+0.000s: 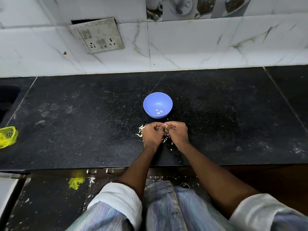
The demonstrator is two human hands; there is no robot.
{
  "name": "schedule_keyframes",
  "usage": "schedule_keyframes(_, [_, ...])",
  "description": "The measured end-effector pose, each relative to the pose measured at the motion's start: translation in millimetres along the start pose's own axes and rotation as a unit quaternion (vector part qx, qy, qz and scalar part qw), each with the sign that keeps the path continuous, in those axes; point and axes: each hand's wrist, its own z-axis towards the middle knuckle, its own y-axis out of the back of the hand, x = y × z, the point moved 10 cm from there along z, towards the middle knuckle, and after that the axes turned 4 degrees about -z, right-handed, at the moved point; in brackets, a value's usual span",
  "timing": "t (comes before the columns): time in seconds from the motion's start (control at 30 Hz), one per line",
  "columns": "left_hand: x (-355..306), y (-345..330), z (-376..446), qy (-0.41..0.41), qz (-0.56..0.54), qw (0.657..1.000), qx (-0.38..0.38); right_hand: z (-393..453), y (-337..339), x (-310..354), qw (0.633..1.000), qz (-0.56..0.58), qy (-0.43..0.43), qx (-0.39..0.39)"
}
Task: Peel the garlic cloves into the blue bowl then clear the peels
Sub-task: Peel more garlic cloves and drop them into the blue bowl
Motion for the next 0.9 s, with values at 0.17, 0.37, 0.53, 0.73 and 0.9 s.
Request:
schedule_keyframes(0.17, [3,0,1,0.020,-0.054,0.998,0.009,1,0,6,1.000,0.019,0.013,0.019])
schedule_keyframes(0.37, [9,-2,4,0.050,-0.072,0.996,0.033,3,-1,6,0.998,0.034,0.023,0.044])
schedule_keyframes(0.53, [10,-7,8,0.054,-0.058,0.994,0.071,4,1,3,0.998,0.033,0.020,0.055])
schedule_keyframes(0.73, [2,-11,2,0.034,-0.041,0.996,0.070,3,1,1,0.997,0.043,0.021,0.058])
schedule_keyframes(0.9, [-11,-11,-3,0.011,-0.028,0.998,0.058,3,4,-2,0.998,0.043,0.019,0.051])
